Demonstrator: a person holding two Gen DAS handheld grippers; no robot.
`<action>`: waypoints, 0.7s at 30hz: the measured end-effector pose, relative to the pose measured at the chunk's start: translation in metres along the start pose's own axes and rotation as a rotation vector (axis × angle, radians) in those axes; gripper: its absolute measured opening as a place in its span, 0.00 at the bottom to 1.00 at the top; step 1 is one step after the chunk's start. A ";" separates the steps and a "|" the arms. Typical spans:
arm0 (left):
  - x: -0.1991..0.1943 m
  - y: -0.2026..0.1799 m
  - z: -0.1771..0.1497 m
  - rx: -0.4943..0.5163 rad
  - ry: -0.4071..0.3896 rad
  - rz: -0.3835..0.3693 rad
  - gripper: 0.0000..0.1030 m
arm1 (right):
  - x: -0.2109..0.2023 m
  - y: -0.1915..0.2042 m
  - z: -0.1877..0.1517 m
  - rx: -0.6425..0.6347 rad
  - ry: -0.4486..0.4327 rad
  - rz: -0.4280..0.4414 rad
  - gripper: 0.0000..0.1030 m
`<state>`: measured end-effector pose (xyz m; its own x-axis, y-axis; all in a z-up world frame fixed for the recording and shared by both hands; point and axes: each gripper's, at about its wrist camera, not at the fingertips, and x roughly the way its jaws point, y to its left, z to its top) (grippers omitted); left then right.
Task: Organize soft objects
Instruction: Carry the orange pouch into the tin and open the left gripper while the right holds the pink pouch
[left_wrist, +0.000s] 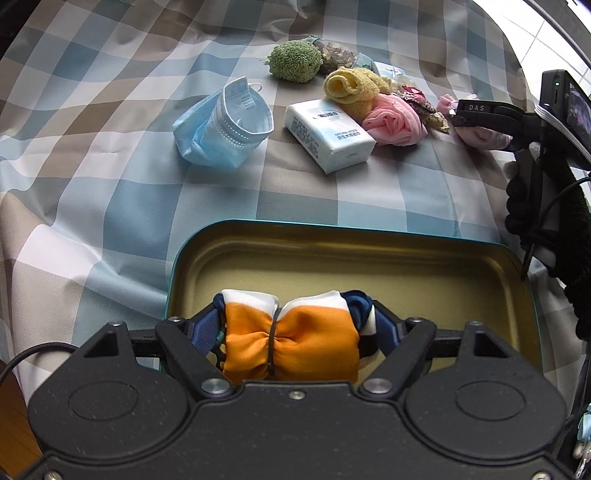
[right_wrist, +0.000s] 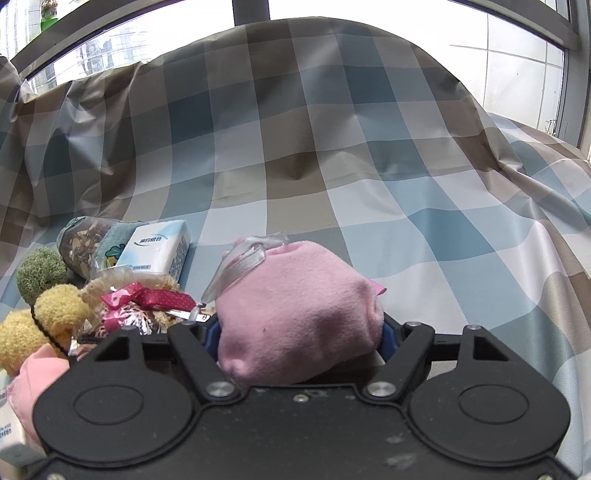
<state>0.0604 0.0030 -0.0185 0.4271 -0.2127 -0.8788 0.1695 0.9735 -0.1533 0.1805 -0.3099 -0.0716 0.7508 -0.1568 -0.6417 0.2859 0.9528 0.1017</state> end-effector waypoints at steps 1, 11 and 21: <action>0.000 0.000 0.000 -0.002 0.002 0.000 0.74 | -0.005 -0.001 0.001 0.002 -0.007 -0.008 0.72; -0.002 -0.004 -0.001 0.033 0.018 -0.016 0.80 | -0.089 -0.021 0.007 0.070 -0.106 0.050 0.72; -0.016 0.001 0.007 0.024 -0.038 0.034 0.80 | -0.179 -0.015 -0.035 -0.049 -0.133 0.176 0.72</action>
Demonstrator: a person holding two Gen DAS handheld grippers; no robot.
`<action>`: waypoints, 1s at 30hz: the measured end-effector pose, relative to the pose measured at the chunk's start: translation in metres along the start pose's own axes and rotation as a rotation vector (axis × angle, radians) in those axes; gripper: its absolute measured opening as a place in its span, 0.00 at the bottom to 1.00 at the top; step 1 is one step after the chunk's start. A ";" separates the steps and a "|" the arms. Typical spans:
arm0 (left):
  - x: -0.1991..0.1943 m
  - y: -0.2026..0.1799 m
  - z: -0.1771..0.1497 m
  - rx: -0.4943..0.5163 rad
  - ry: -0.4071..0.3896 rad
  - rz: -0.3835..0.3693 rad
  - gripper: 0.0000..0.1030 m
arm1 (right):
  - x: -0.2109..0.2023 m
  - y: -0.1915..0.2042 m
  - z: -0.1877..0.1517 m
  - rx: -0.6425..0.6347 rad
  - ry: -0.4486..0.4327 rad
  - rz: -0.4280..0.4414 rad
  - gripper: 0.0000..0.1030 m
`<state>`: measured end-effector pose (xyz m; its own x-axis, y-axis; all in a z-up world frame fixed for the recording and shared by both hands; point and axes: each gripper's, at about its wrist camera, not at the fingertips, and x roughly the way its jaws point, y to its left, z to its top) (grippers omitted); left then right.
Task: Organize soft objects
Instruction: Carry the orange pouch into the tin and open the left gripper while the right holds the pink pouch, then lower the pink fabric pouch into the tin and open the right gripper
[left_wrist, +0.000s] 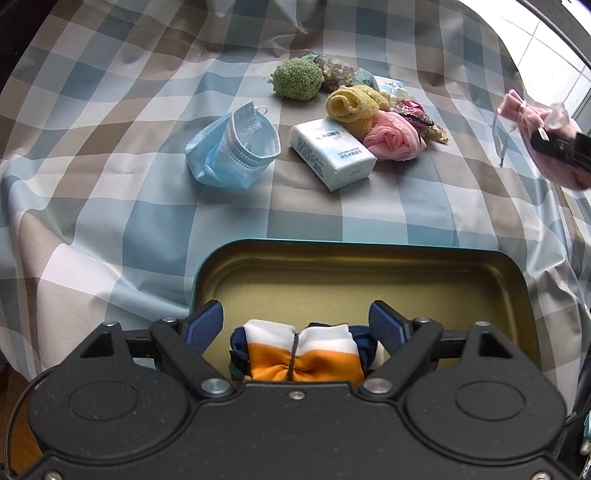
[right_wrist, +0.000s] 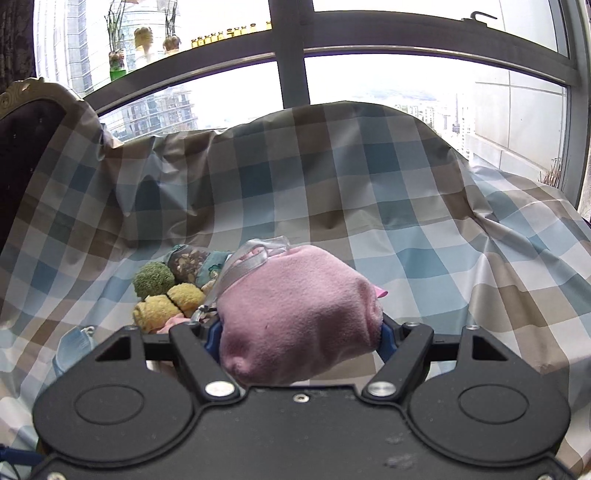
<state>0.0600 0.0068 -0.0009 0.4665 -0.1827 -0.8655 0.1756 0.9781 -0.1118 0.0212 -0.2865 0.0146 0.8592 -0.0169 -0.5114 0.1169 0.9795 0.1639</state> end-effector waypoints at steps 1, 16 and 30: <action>-0.002 0.001 0.001 -0.003 -0.007 0.007 0.80 | -0.009 0.002 -0.006 -0.006 0.007 0.020 0.72; 0.001 0.018 0.008 -0.053 -0.007 0.051 0.80 | -0.080 0.047 -0.074 -0.278 0.147 0.196 0.76; 0.001 0.023 0.013 -0.071 -0.009 0.056 0.80 | -0.072 0.052 -0.061 -0.232 0.140 0.224 0.97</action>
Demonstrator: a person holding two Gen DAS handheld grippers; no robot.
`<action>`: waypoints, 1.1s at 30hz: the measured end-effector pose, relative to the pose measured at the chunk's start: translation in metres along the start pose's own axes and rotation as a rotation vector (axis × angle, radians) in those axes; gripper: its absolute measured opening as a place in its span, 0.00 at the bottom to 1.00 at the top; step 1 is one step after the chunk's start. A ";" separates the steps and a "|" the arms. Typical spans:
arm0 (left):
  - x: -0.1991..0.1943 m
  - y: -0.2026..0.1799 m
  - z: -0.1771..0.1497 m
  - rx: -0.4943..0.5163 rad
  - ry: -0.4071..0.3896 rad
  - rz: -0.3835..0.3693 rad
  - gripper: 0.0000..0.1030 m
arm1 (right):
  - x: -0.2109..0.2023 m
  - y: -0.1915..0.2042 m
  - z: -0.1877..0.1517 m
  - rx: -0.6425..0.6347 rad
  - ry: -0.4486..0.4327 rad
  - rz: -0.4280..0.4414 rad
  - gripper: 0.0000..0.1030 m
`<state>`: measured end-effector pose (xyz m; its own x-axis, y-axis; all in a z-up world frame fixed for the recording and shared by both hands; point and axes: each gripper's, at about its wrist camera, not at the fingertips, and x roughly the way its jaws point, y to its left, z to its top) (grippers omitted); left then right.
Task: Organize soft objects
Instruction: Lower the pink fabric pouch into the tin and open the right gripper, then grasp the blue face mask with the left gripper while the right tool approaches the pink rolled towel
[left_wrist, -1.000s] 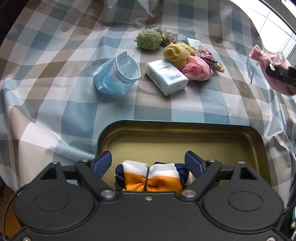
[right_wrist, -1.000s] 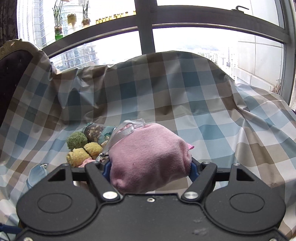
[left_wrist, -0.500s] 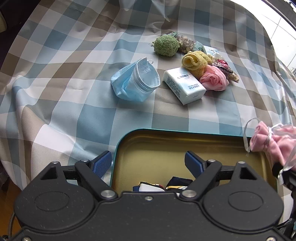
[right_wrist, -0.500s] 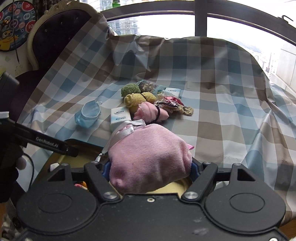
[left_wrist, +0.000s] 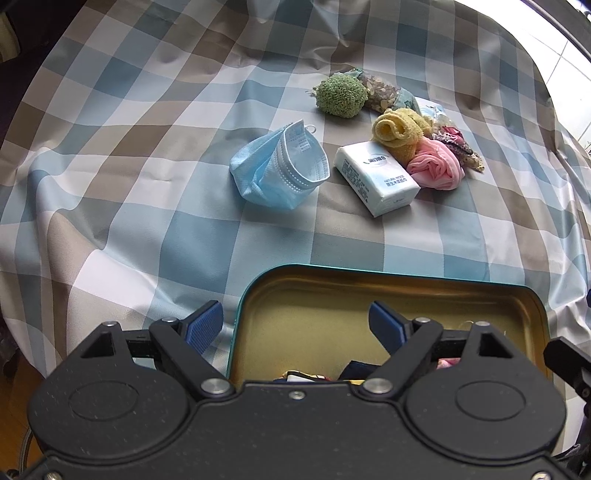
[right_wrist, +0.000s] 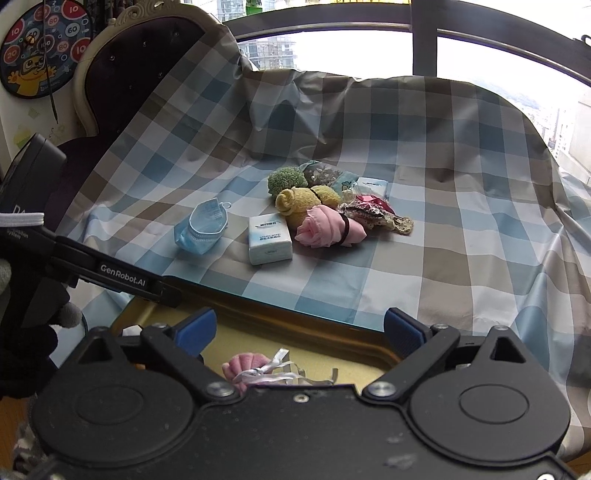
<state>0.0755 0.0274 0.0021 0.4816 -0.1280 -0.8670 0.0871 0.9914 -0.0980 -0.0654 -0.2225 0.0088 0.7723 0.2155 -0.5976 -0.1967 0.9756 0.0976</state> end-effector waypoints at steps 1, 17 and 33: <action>0.000 0.000 0.001 -0.001 0.001 0.000 0.80 | 0.001 -0.001 0.001 0.004 -0.002 -0.001 0.97; 0.010 0.012 0.030 -0.022 -0.046 -0.030 0.80 | 0.025 -0.009 0.021 0.086 -0.040 -0.016 1.00; 0.051 0.026 0.079 0.041 -0.084 0.058 0.81 | 0.062 -0.034 0.042 0.220 -0.020 -0.004 1.00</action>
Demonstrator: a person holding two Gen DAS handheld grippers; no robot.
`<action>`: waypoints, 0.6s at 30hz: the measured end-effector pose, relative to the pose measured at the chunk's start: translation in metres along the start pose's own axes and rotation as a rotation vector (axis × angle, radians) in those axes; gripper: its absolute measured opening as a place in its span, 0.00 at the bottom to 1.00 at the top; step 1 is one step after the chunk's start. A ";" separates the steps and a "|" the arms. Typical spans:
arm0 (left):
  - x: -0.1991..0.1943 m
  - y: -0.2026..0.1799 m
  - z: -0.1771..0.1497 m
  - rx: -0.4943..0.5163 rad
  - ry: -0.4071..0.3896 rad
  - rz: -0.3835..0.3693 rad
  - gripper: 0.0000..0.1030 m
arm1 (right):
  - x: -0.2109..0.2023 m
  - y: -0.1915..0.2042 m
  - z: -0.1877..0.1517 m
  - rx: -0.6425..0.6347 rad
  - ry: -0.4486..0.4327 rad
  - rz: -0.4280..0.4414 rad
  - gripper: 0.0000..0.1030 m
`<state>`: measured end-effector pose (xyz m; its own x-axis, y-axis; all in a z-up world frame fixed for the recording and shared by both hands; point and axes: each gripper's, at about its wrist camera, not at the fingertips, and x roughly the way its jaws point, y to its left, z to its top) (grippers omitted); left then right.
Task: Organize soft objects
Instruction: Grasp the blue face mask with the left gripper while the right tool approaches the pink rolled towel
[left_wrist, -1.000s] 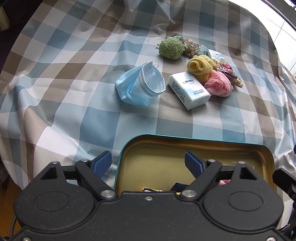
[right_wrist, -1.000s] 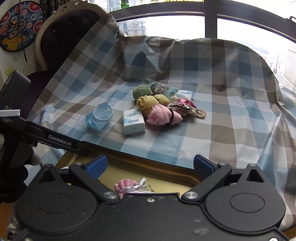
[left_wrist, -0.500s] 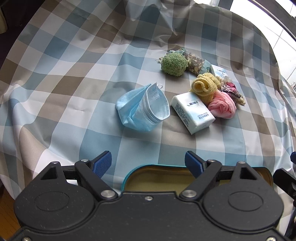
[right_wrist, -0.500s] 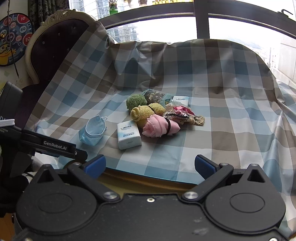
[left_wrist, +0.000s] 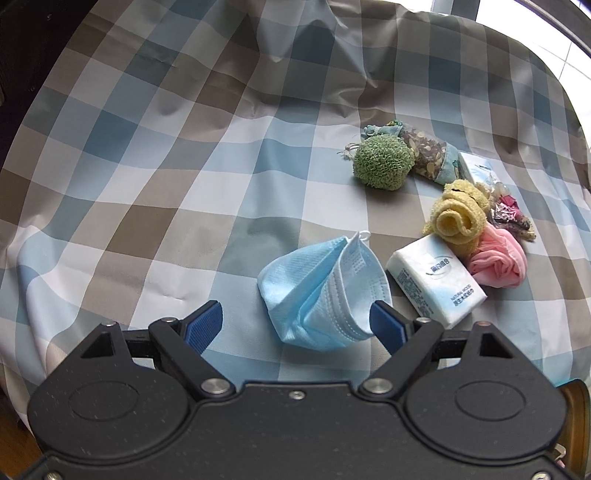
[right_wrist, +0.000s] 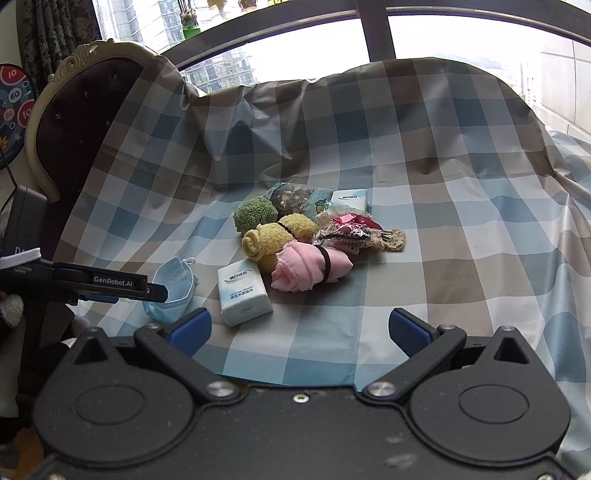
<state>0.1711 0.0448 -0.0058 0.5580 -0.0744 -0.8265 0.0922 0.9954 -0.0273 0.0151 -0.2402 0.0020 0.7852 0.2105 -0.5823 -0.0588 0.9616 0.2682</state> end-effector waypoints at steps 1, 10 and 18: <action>0.003 0.000 0.001 0.003 0.005 0.002 0.81 | 0.004 -0.002 0.002 0.007 0.007 0.001 1.00; 0.029 0.001 0.006 0.000 0.070 -0.004 0.81 | 0.031 -0.008 0.009 0.027 0.040 0.000 1.00; 0.032 -0.013 0.014 0.045 0.057 -0.039 0.71 | 0.045 -0.007 0.010 -0.001 0.043 -0.036 1.00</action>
<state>0.1992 0.0283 -0.0245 0.5059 -0.1080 -0.8558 0.1501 0.9880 -0.0359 0.0567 -0.2393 -0.0181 0.7598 0.1826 -0.6239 -0.0314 0.9689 0.2453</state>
